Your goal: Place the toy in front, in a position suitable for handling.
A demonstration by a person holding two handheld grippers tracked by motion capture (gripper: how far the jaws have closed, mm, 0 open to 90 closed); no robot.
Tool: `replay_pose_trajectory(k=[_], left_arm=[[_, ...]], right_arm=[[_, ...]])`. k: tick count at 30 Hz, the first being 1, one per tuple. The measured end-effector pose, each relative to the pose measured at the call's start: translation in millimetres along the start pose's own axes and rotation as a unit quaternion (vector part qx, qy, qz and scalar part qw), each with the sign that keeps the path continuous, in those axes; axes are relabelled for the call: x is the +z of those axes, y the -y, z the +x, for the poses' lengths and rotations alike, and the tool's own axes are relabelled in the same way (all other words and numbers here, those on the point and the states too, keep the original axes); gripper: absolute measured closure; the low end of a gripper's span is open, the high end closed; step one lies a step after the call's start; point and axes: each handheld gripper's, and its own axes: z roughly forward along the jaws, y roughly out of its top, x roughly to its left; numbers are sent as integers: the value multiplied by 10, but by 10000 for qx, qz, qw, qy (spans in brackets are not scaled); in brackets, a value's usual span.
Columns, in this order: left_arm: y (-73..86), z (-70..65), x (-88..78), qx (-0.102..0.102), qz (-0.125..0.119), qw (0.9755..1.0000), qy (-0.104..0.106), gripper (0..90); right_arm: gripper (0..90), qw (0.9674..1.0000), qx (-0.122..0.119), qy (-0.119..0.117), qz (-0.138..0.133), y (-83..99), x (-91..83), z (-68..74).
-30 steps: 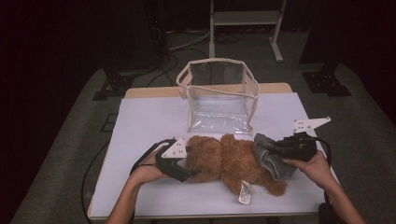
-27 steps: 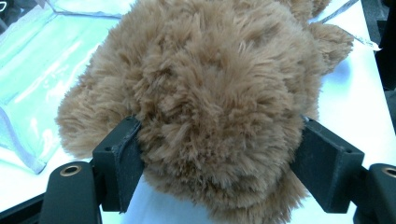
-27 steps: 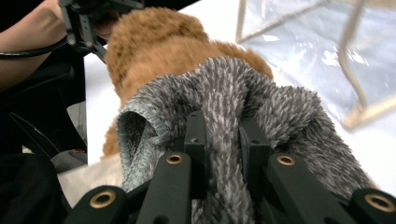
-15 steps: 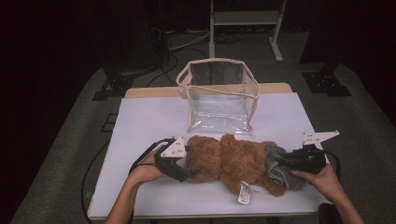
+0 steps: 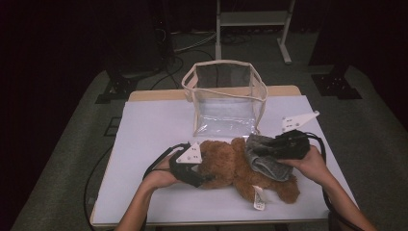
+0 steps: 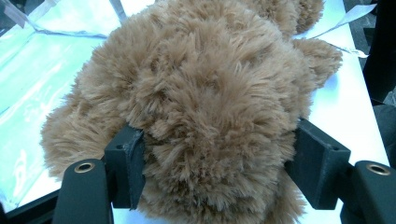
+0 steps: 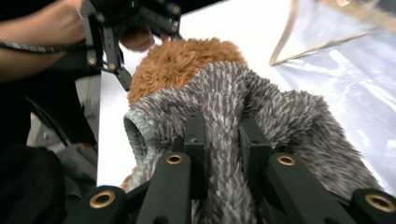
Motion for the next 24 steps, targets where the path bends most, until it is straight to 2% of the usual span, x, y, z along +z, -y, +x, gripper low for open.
replay_pose_trajectory(k=[3,7,8,10,12,18,22,24], left_arm=[[17,16,-43,-1,28,10000,-77,271],[62,50,-131,-113,23,9998,-178,213],[72,53,-135,-151,-3,9997,-175,220],[88,51,-125,-144,-80,9998,-98,311],[72,35,-82,-160,-107,9998,-66,346],[-36,15,24,-102,-146,9998,-56,364],[-92,21,109,-67,-121,9999,-23,361],[-67,49,87,-95,-156,9998,-7,347]], right_arm=[[761,9999,-48,-47,126,-6,102,-11],[762,9999,88,3,57,71,-25,-44],[762,9999,94,44,92,79,-62,-32],[762,9999,55,64,149,63,-91,-11],[762,9997,-13,65,217,11,-77,25],[762,9984,-288,-167,467,-184,210,118],[761,9980,-361,-326,407,-249,432,155],[762,9980,-407,-272,407,-234,467,159]])
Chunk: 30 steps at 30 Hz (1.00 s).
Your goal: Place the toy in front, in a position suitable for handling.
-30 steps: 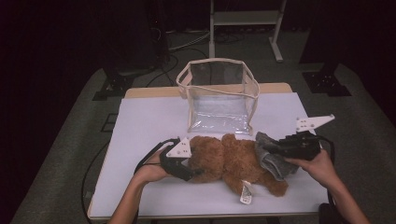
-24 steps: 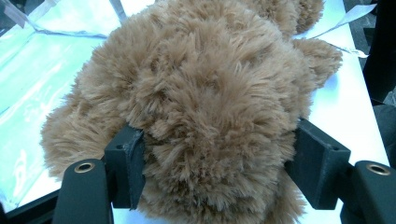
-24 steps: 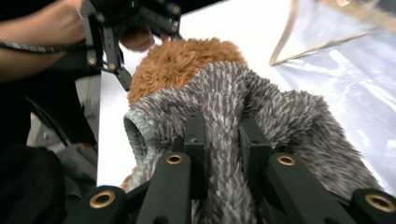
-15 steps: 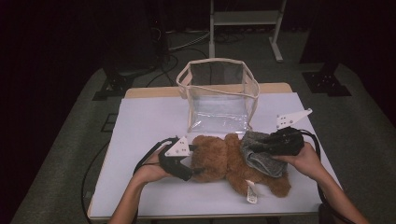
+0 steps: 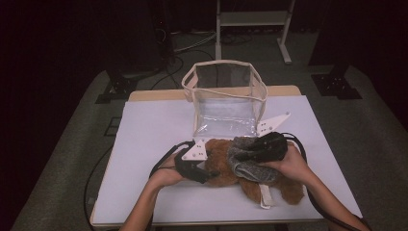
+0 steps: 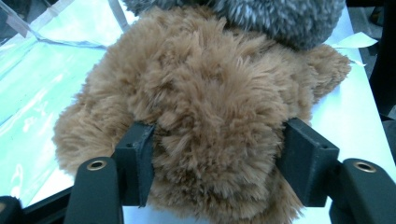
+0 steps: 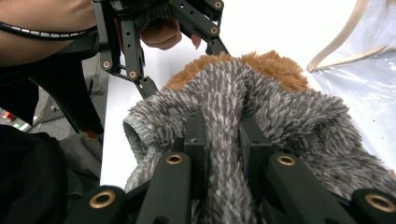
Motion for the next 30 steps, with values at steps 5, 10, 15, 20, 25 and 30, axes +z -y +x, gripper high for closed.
replay_pose_trajectory(k=[5,10,15,20,25,30], left_arm=[[89,9,-121,-21,-31,9999,-141,278],[203,-3,-151,-147,-116,9998,-105,433],[154,12,-69,-170,-225,9996,19,461],[99,80,-25,-265,-325,9991,64,468],[119,79,-33,-256,-268,9993,77,454],[125,26,-44,-72,-129,9999,75,436]], right_arm=[[766,9997,102,205,22,125,-133,-69],[766,9994,75,345,31,157,-199,-35],[765,9996,-35,282,14,91,-151,65],[766,9995,-270,118,99,-75,76,133],[767,9991,-407,-120,59,-158,231,159],[767,9993,-298,206,124,-150,17,67]])
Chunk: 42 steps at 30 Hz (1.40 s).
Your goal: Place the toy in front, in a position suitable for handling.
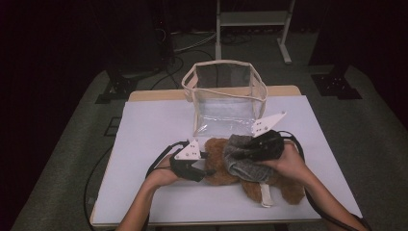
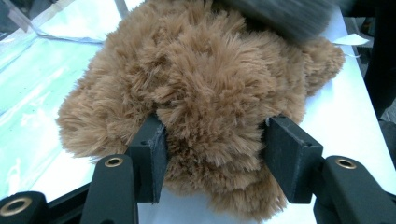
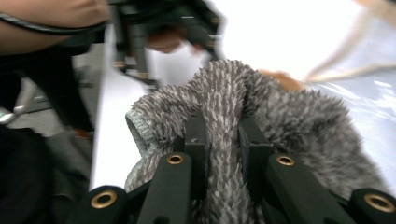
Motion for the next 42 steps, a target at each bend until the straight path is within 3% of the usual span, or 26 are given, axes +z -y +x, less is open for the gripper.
replay_pose_trajectory(k=[4,6,8,11,13,16,18,20,25,29,31,33,35,38,42], left_arm=[[4,-39,-7,100,152,9998,-44,425],[9,-25,-26,180,292,9994,-39,411],[-9,2,-69,145,239,9996,-68,401],[-100,28,-167,96,-39,9999,-132,373],[-184,32,-201,141,-86,9997,-186,361],[-278,9,-174,235,-69,9996,-101,358],[-283,-38,-95,322,100,9994,26,375],[-240,-75,-27,263,123,9995,135,399],[-191,-120,-20,260,78,9996,107,419],[-205,-145,-15,366,137,9992,77,416],[-200,-146,-87,428,187,9989,-22,399],[-186,-153,-153,417,125,9990,-27,396],[-158,-186,-181,483,257,9985,-54,400],[-108,-200,-127,457,309,9985,-58,411],[-115,-219,-49,402,281,9988,22,424]], right_arm=[[765,9991,235,347,91,25,-169,-198],[763,9983,420,359,179,64,-194,-309],[763,9980,545,261,199,109,-171,-372],[764,9981,571,83,214,148,-109,-321],[764,9982,543,-45,234,165,-77,-244],[765,9984,448,-179,289,193,-48,-70],[765,9983,416,-232,321,213,-49,24],[766,9985,386,-218,323,209,-78,68],[766,9989,373,-81,289,101,-108,-29],[767,9985,254,-179,443,-62,110,-116],[766,9981,237,-256,506,-88,207,-161],[767,9980,358,-254,456,-61,195,-183],[766,9978,466,-205,421,1,122,-210],[766,9974,587,-178,381,61,30,-230],[766,9973,525,-200,474,-20,74,-218]])
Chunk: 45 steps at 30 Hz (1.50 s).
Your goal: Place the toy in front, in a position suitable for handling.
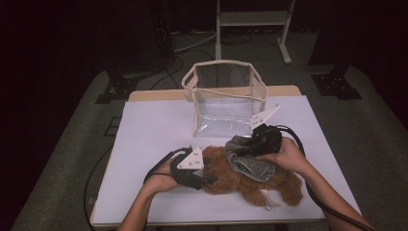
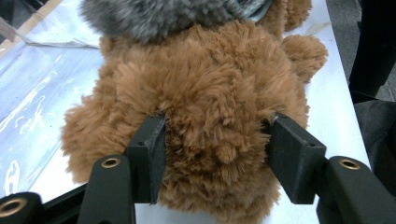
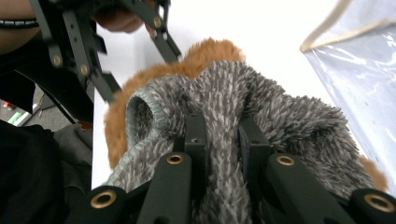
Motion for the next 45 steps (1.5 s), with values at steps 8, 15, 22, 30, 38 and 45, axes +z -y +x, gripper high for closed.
replay_pose_trajectory(k=[8,15,22,30,38,45], left_arm=[[16,-17,22,44,53,9999,109,419],[5,-4,20,110,101,9999,79,407],[-15,15,26,93,147,9998,80,401],[-25,47,26,75,195,9997,96,388],[-37,76,19,61,240,9997,90,378],[-35,109,19,25,205,9997,87,372]], right_arm=[[766,9992,-238,-268,193,-383,372,-26],[766,9994,-187,-193,232,-270,207,-52],[766,9997,196,148,59,203,-332,-123],[766,9956,680,537,-362,692,-934,-201],[765,9882,1031,948,-617,1097,-1351,-200],[764,9846,1265,908,-791,1341,-1324,-246]])
